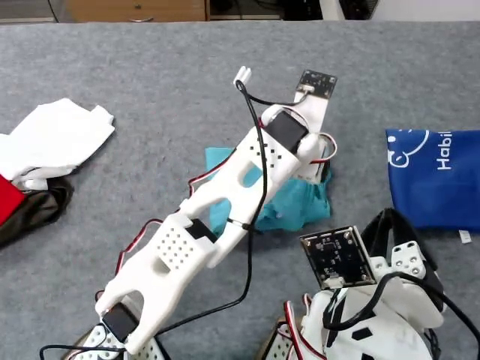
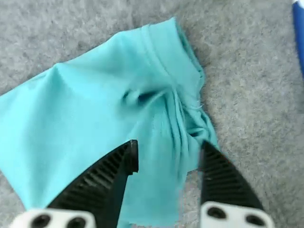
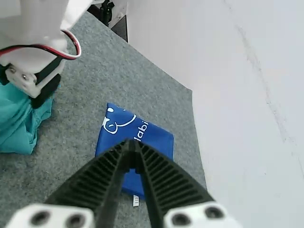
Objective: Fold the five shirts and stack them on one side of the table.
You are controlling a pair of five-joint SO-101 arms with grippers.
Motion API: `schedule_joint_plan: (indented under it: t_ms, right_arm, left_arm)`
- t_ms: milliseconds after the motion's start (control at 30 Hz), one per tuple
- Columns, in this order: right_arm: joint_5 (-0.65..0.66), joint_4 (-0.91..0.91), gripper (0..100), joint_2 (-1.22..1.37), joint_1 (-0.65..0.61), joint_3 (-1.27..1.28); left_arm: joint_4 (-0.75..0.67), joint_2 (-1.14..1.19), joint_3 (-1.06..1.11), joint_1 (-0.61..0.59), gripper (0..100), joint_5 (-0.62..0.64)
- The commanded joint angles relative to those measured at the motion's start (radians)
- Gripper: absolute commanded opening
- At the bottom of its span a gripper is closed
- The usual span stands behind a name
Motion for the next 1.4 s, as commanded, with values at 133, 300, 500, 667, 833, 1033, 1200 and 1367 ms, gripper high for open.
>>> schedule_joint_plan:
  t_ms: [133, 300, 500, 667, 833, 1033, 1200, 1367]
  right_arm:
    - [0.008, 0.002, 0.2, -0.001, 0.012, 0.002]
    - [0.008, -0.005, 0.3, 0.008, 0.012, 0.062]
    - [0.002, -0.052, 0.3, 0.012, 0.004, 0.134]
    - [0.000, -0.097, 0.3, 0.048, 0.004, 0.165]
    - [-0.074, -0.092, 0.3, 0.226, -0.025, 0.153]
    - [-0.249, -0.083, 0.3, 0.529, -0.200, 0.062]
    - [-0.462, -0.083, 0.3, 0.753, -0.332, -0.019]
    - [-0.595, -0.087, 0.4, 0.883, -0.470, -0.105]
  left_arm:
    - [0.035, -0.025, -0.153, -0.037, 23, 0.003]
    - [0.060, -0.039, -0.187, -0.173, 18, 0.002]
    - [0.060, -0.251, 0.052, -0.276, 2, -0.161]
    - [0.057, -0.501, 0.430, -0.322, 2, -0.178]
    - [0.055, -0.711, 0.695, -0.417, 2, -0.207]
    - [0.055, -0.908, 0.948, -0.678, 2, -0.287]
    - [0.055, -1.050, 1.114, -0.899, 2, -0.376]
    - [0.054, -1.119, 1.208, -1.065, 2, -0.442]
